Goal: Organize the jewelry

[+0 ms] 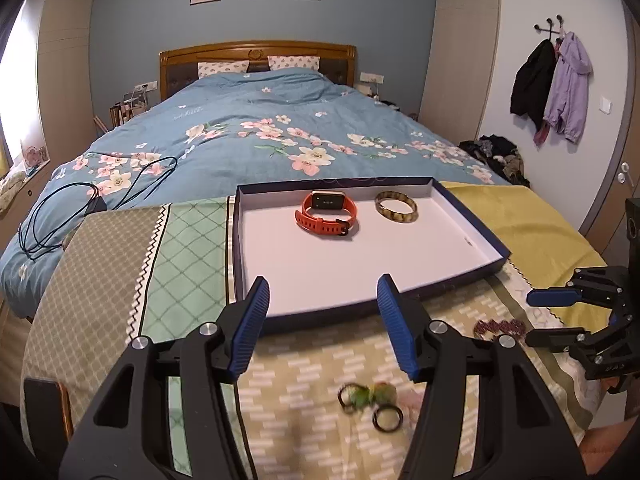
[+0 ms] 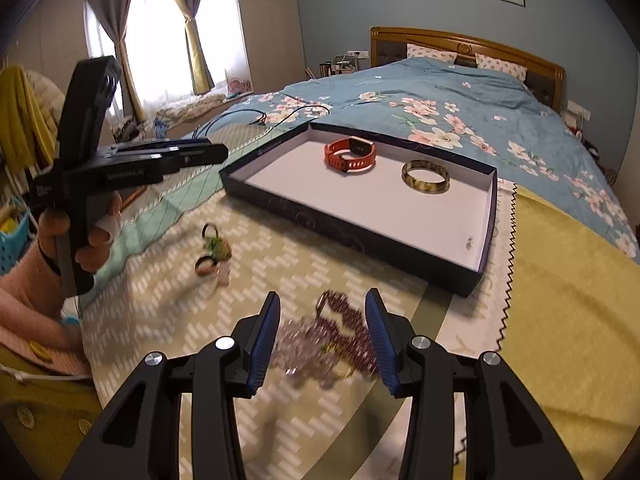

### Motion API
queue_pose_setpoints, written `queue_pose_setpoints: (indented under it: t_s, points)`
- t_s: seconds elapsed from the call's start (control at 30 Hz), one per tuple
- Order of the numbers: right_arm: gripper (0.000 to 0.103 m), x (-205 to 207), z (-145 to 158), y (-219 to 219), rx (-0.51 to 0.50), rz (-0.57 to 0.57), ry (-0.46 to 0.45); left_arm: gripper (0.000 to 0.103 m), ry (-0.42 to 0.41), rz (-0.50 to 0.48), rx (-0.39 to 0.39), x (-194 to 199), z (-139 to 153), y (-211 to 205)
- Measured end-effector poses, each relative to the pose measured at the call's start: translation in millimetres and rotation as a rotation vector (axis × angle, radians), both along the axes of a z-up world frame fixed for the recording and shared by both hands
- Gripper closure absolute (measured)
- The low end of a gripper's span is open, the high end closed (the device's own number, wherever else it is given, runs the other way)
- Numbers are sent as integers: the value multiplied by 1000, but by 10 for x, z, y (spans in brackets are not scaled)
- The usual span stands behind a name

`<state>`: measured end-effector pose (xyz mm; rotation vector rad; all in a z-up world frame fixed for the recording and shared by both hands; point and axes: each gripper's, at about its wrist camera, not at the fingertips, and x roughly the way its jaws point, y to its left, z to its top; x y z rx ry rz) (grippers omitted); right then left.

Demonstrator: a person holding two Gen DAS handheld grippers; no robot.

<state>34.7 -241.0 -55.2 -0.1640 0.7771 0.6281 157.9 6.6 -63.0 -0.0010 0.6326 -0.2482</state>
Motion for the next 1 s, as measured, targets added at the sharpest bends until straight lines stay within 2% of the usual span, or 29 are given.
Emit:
queue_pose_setpoints:
  t_s: [0.13,0.17,0.2,0.23,0.27,0.33,0.37,0.4,0.47,0.53,0.67,0.87,1.0]
  points:
    - [61,-103,-52,29,3,-5,8,38,-40,-9,15,-222,-19,-15]
    - [61,-106,-62,29,7,-18,12,32,-49,-12,20,-273,-23,-27]
    - [54,-109,-67,19,17,-30,13,18,-57,-14,24,-291,-16,-31]
    - [47,-107,-68,4,33,-49,13,11,-71,2,37,-347,-10,-47]
    - [42,-105,-55,-16,54,-64,9,8,-80,7,42,-364,0,-57]
    - [37,-97,-39,-12,56,-85,-5,7,-86,0,47,-396,15,-75]
    - [27,-90,-24,-19,59,-102,-11,7,-86,3,49,-411,16,-77]
    - [23,-81,-15,-22,63,-112,-16,7,-87,11,52,-428,17,-76]
    - [21,-79,8,-29,76,-126,-29,7,-88,18,51,-446,15,-65]
    - [11,-83,26,-33,76,-146,-45,6,-82,41,47,-449,7,-40]
    - [7,-105,55,-39,89,-171,-66,6,-80,78,36,-466,-5,21]
    - [7,-140,75,-4,85,-185,-97,6,-69,138,22,-518,-31,105]
    - [7,-156,53,15,75,-195,-101,6,-91,163,26,-578,-23,125]
